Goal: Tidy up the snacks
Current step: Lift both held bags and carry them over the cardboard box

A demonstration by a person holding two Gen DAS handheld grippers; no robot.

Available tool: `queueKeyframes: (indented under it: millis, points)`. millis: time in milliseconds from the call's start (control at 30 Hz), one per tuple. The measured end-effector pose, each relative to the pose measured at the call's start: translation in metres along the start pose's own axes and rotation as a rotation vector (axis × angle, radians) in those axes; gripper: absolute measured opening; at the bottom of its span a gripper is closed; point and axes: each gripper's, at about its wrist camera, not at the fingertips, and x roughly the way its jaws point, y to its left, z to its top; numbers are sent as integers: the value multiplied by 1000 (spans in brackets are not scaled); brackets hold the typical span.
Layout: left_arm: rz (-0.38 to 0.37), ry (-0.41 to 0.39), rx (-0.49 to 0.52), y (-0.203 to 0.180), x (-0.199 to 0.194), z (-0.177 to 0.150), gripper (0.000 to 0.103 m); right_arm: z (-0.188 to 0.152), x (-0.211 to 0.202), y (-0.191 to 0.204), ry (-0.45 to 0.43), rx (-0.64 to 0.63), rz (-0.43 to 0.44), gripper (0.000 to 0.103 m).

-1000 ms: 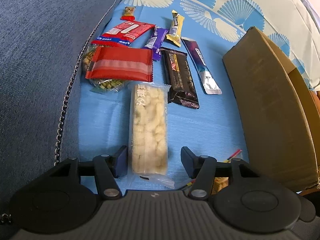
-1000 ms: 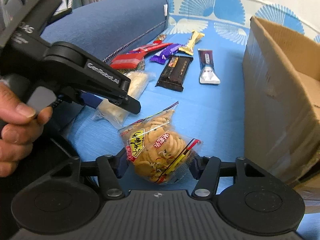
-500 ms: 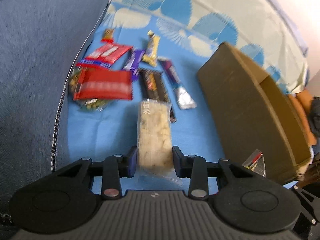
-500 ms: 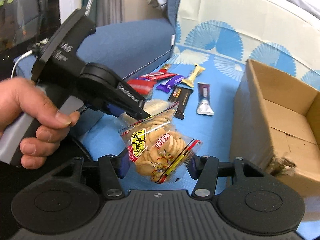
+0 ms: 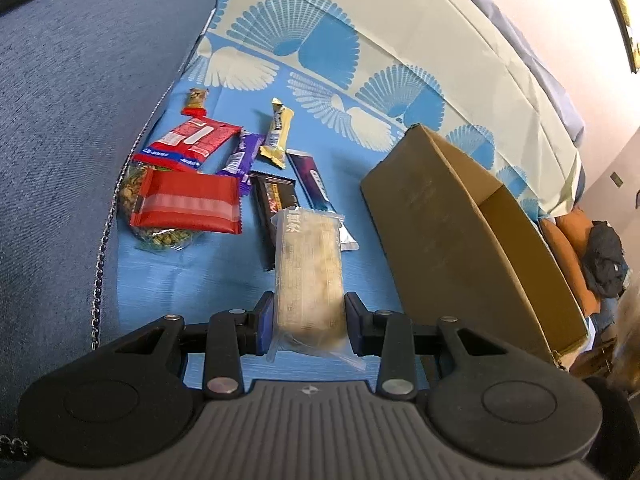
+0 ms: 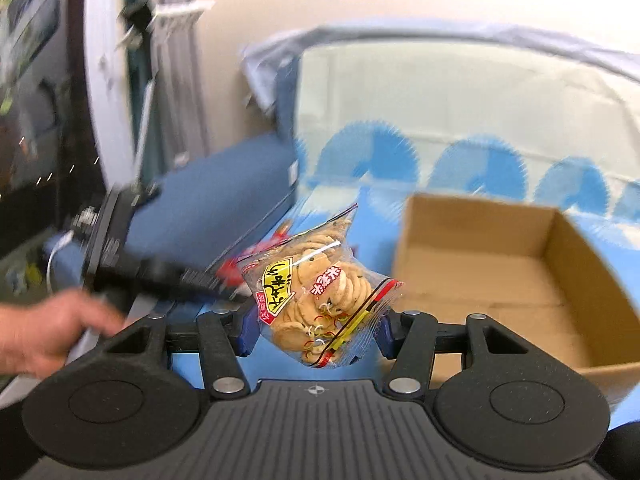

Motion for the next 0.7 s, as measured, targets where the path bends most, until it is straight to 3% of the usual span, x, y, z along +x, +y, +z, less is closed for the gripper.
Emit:
queueKeyframes:
  millis: [200, 467, 700]
  points:
    - [28, 2, 49, -9, -7, -5, 40, 12, -25, -59, -79, 21, -111, 57]
    - [96, -16, 136, -37, -22, -17, 40, -6, -45, -125, -127, 102, -191, 57]
    - [74, -34, 30, -61, -41, -12, 40, -12, -46, -166, -162, 196, -178, 57]
